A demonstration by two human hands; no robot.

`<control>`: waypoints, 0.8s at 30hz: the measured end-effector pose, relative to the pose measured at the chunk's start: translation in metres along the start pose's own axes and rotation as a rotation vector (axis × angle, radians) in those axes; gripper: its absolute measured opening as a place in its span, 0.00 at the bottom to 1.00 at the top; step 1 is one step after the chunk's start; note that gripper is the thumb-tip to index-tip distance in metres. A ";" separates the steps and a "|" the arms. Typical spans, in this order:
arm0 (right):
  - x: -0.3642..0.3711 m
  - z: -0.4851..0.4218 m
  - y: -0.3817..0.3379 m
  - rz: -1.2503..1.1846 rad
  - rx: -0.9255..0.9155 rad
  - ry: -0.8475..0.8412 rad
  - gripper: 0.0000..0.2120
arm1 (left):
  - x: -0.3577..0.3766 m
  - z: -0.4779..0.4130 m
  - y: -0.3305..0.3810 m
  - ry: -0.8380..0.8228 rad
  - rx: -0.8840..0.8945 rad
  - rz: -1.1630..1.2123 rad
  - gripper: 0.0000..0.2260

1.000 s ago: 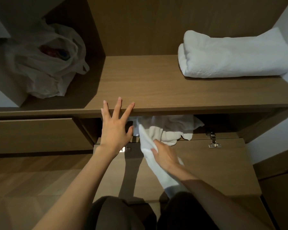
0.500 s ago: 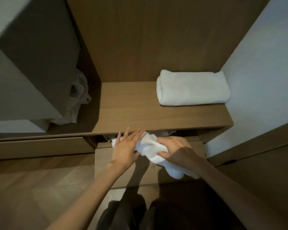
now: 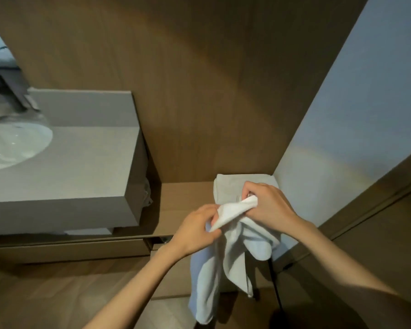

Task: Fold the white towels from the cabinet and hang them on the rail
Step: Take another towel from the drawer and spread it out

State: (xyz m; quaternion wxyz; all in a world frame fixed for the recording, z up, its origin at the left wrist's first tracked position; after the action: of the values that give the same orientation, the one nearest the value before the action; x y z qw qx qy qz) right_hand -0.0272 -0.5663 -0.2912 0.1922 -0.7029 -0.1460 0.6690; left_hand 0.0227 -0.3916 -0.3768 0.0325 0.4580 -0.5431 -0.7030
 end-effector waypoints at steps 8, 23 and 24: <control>-0.050 0.046 -0.051 -0.232 -0.120 -0.314 0.19 | -0.018 0.037 0.064 -0.014 0.018 0.037 0.14; -0.075 0.091 -0.099 -0.037 -0.381 -0.091 0.13 | -0.023 0.092 0.100 0.093 0.061 0.025 0.27; -0.078 0.093 -0.101 -0.053 -0.390 -0.061 0.12 | -0.022 0.093 0.101 0.125 0.074 0.014 0.22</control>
State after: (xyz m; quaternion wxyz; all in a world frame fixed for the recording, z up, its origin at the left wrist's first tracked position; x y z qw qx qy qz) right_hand -0.1191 -0.5056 -0.1782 0.0656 -0.7022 -0.2972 0.6436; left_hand -0.0734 -0.3525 -0.2836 0.0542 0.4979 -0.5690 -0.6522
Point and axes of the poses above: each hand's wrist, its own z-axis away from the middle knuckle, its own x-axis out of the palm, y = z × x, the point moved 4 cm from there along -z, towards the middle knuckle, and after that the axes turned 3 degrees about z, right-handed, at the moved point
